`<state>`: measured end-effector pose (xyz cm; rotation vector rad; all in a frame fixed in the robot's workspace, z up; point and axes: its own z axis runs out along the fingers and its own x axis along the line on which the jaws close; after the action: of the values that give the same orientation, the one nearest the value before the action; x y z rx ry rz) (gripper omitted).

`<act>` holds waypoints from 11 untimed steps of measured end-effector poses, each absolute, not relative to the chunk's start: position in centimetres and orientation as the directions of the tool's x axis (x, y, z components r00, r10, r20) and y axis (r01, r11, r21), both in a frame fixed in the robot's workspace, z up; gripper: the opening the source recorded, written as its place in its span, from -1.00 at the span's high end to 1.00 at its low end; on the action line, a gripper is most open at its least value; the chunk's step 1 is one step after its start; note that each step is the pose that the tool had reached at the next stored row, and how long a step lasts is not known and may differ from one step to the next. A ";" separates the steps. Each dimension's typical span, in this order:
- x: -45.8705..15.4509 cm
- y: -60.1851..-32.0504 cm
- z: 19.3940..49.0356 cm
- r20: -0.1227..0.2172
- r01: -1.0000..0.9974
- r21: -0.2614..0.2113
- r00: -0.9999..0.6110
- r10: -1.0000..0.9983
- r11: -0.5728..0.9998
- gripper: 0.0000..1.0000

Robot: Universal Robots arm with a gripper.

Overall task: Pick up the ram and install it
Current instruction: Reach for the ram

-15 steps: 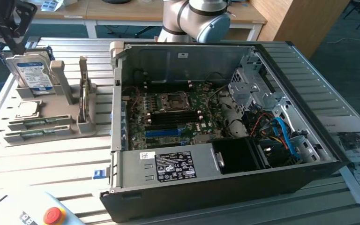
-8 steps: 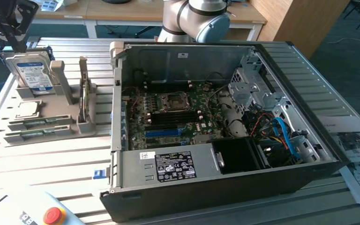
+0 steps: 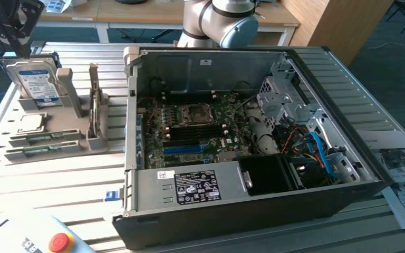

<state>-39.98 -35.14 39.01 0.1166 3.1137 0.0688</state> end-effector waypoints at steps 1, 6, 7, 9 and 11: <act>-40.0 -35.1 39.0 -0.023 0.074 0.045 -0.997 0.075 0.996 0.80; -40.0 -35.1 38.9 -0.023 0.074 0.045 -0.997 0.075 0.996 0.80; -40.0 -35.1 38.8 -0.023 0.074 0.045 -0.997 0.075 0.996 0.80; -40.0 -35.1 38.7 -0.023 0.074 0.045 -0.997 0.075 0.996 0.80; -40.0 -35.1 38.6 -0.023 0.074 0.045 -0.997 0.075 0.996 0.80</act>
<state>-39.98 -35.14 38.65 0.1166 3.1138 0.0687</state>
